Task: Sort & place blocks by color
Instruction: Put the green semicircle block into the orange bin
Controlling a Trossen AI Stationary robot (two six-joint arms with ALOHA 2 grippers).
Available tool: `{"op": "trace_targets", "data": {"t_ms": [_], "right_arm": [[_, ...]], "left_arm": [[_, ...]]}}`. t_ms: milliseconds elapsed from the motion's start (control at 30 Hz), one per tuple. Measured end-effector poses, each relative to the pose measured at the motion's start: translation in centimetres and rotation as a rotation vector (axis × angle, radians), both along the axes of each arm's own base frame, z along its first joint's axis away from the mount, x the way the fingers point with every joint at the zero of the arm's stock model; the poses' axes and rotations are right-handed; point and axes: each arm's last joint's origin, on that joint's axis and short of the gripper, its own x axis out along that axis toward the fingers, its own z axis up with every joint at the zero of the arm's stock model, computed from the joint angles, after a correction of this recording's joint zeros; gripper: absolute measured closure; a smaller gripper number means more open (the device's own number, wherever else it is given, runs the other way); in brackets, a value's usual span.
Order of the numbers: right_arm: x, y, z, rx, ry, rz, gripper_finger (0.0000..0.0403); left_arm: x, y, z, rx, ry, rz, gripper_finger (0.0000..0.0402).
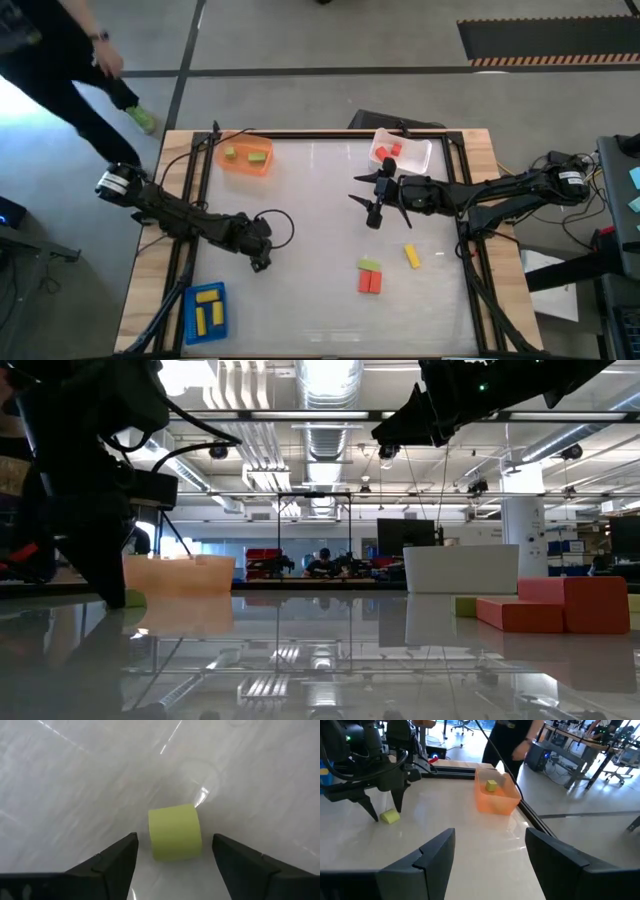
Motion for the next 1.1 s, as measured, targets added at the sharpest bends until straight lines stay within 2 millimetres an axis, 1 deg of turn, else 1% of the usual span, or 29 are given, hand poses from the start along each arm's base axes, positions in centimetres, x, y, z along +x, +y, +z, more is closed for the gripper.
{"op": "trace_targets", "data": {"t_ms": [133,333,367,533,600,700,767,867,1000,1100], "right_arm": [[0.0,0.0,0.0,0.001,0.0,0.0,0.017],[0.0,0.0,0.0,0.002,-0.001,0.0,0.017],[0.0,0.0,0.0,0.007,-0.002,-0.002,0.017],[0.0,0.0,0.0,0.005,-0.002,-0.001,0.017],[0.0,0.0,0.0,-0.001,0.0,0.0,0.017],[0.0,0.0,0.0,-0.007,0.003,0.002,0.017],[0.0,0.0,-0.1,-0.008,0.013,0.002,0.017],[-0.1,0.0,-0.3,-0.003,0.032,0.001,0.0172],[-0.2,0.0,-0.5,0.008,0.055,-0.002,0.0178],[-0.2,0.0,-0.7,0.009,0.07,-0.002,0.0183]], "left_arm": [[0.1,0.1,0.0,0.018,-0.009,0.011,0.0198],[0.0,0.2,0.0,0.036,-0.015,0.031,0.0283],[0.0,0.2,0.0,0.035,-0.016,0.032,0.0289],[0.4,0.2,0.4,0.022,-0.025,0.037,0.0289],[1.1,0.4,1.4,0.016,-0.056,0.026,0.0289],[2.4,1.3,3.6,0.035,-0.122,-0.022,0.0289],[3.1,2.9,5.3,0.092,-0.166,-0.042,0.0289],[3.9,6.6,7.5,0.199,-0.21,-0.009,0.0289],[3.0,11.9,9.2,0.312,-0.206,0.12,0.0289],[1.5,15.5,9.5,0.356,-0.178,0.238,0.0289]]}}
